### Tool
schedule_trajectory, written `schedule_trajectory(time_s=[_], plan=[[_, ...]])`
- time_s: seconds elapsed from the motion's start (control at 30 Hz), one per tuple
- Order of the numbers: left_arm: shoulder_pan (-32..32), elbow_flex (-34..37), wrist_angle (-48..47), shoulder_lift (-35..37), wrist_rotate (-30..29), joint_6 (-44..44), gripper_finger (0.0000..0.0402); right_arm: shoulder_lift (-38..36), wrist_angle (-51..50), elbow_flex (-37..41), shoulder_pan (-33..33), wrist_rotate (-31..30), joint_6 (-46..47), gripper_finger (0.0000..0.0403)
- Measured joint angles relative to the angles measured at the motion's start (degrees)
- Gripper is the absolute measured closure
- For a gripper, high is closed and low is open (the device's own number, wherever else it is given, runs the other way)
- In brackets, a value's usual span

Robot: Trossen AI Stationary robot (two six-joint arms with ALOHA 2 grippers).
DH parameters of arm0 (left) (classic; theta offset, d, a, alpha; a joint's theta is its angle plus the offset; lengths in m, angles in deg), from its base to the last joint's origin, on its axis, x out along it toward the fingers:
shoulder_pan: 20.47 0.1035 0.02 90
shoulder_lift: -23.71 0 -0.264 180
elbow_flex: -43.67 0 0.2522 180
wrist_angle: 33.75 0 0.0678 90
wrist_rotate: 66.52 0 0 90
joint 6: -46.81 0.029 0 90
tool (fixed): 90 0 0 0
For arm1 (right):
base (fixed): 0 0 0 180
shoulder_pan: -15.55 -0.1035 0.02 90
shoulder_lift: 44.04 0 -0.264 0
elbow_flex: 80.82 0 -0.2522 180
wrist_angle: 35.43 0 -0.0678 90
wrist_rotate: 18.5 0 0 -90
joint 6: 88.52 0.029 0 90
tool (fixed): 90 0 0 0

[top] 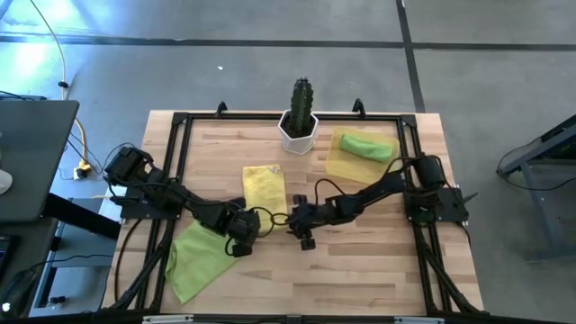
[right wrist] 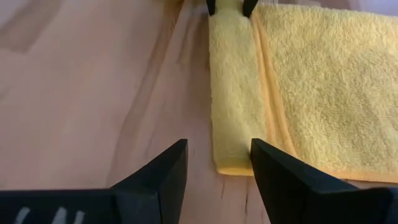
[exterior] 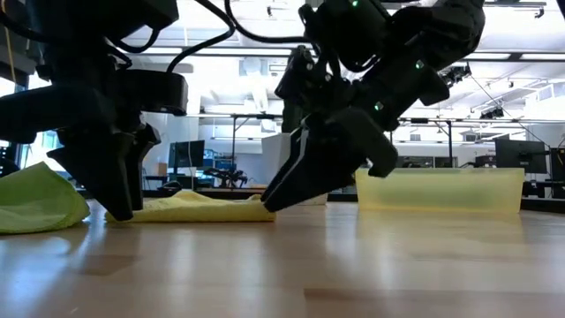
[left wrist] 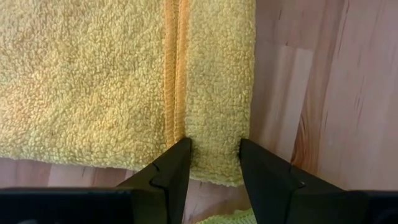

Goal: Roll microfiber towels into tight, uniform cylinder then place into a basket
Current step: Roll the yellow towel

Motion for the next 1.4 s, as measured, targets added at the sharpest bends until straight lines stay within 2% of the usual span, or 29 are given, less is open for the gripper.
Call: schedule_trajectory(time_s=[0.23,0.47,0.6,0.93,1.17,1.4], plan=[[0.0,0.0,-0.02,0.0,0.05,-0.12,0.0271,1.83,0.61,-0.08,0.77,0.0,-2.92,0.0233],[0.0,0.0,0.02,-0.02,0.23,-1.0,0.0271,2.52,1.14,-0.22,1.87,0.75,-1.24,0.0238],[-0.01,0.02,0.08,0.22,0.32,-1.19,0.0271,2.6,0.93,-0.24,2.49,1.07,1.37,0.027],[-0.09,-2.13,0.43,0.22,0.94,-0.66,0.0271,2.57,-0.51,-0.31,2.98,0.7,3.97,0.0392],[-1.18,-9.59,-7.86,0.32,-2.43,2.81,0.0271,2.5,-2.85,-0.35,2.91,1.28,8.07,0.0399],[-3.91,-10.4,-3.11,-1.29,-4.31,5.2,0.0271,2.52,-3.49,-0.26,2.93,2.76,11.36,0.04]])
